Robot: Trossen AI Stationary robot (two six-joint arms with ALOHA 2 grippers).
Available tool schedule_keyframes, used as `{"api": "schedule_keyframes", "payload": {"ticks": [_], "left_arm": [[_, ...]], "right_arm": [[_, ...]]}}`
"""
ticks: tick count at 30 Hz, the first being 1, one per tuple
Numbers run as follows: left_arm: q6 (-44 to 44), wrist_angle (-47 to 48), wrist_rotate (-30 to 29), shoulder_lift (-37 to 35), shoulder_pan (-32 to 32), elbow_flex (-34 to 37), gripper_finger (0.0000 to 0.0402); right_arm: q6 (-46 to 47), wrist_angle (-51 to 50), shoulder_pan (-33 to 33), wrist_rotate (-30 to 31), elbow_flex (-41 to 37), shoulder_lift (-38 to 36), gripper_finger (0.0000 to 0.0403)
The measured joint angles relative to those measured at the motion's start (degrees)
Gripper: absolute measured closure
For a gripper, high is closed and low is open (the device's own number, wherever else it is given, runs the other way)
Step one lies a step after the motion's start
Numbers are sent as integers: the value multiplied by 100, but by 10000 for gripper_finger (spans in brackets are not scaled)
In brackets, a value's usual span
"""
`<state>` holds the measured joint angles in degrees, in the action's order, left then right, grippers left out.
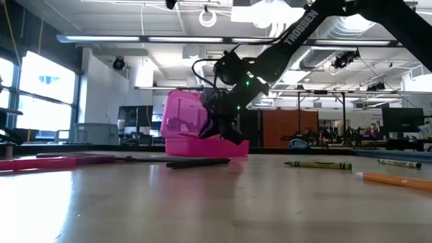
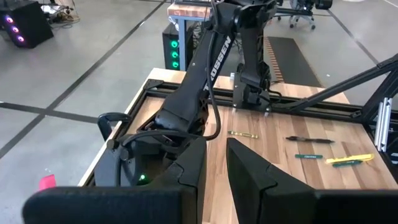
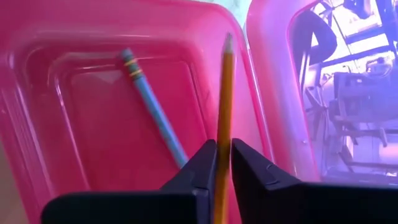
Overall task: Pick & place school supplies into a supply box
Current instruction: Put the top yellow pencil into the pink supply box, then put the black pen into the pink supply box
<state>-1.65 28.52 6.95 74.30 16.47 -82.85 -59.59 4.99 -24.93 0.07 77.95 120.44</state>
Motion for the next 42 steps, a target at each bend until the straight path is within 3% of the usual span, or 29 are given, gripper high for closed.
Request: {"api": "schedule_keyframes", "payload": {"ticks": [8, 15, 24, 28, 37, 42], "left_arm": [[0, 31, 3, 0, 0, 0, 309], [2, 174, 8, 0, 0, 0, 309], [70, 257, 13, 0, 0, 2, 309], [94, 271, 14, 1, 0, 2, 309], [415, 326, 181, 2, 2, 2, 309], [530, 643, 608, 2, 2, 2, 309]], "right_arm": [[163, -222, 20, 185, 0, 0, 340], [557, -1173, 181, 1305, 0, -63, 344], [1288, -2572, 308, 900, 0, -271, 397], [1888, -2706, 484, 534, 0, -445, 397], [2194, -2710, 1043, 609, 0, -914, 400], [2462, -2785, 1389, 1586, 0, -1270, 398]]}}
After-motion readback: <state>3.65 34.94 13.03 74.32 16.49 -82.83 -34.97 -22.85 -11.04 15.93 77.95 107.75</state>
